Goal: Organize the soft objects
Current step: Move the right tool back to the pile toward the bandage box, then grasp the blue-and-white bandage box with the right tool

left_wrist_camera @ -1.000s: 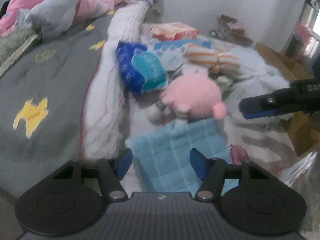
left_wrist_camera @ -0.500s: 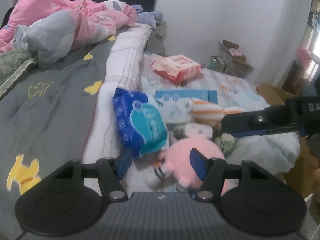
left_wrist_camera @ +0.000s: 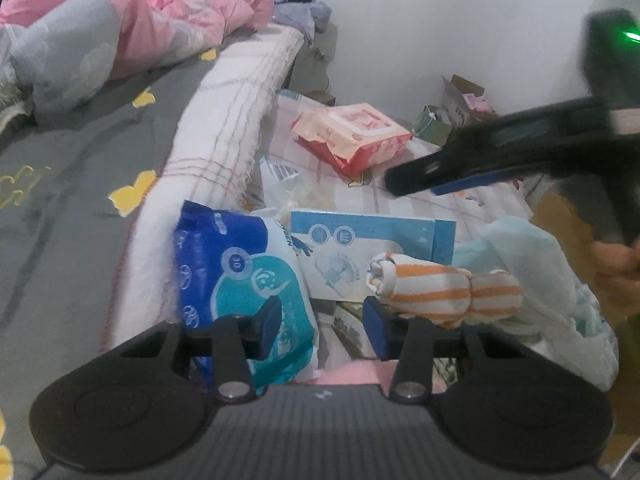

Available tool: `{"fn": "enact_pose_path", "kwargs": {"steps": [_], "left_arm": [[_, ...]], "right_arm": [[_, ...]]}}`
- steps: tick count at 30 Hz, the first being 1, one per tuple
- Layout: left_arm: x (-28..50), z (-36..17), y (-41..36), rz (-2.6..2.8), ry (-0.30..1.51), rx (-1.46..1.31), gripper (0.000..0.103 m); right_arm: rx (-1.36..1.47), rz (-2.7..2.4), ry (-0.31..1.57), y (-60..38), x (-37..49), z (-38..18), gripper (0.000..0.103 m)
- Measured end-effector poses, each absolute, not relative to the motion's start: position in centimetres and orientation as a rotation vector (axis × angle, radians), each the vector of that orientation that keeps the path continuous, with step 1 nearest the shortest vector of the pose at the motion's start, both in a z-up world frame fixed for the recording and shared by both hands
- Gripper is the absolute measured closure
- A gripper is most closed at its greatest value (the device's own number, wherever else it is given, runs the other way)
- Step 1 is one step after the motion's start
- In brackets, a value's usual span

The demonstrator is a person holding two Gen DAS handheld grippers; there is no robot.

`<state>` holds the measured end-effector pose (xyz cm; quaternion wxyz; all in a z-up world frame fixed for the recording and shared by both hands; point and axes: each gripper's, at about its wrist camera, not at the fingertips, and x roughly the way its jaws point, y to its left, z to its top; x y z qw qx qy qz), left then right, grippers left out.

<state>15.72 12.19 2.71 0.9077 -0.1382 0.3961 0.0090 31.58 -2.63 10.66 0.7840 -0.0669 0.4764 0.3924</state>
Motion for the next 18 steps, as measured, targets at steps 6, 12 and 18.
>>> {"fn": "enact_pose_path", "kwargs": {"steps": [6, 12, 18], "left_arm": [[16.5, 2.0, 12.2, 0.001, 0.834, -0.295, 0.059], [16.1, 2.1, 12.4, -0.016, 0.833, -0.332, 0.058], [15.4, 2.8, 12.5, -0.029, 0.816, -0.376, 0.058]], "right_arm": [[-0.314, 0.895, 1.091, 0.4, 32.9, 7.5, 0.081], [-0.306, 0.881, 0.981, -0.8, 31.9, 9.5, 0.101], [-0.251, 0.873, 0.925, -2.7, 31.3, 11.6, 0.096]]}}
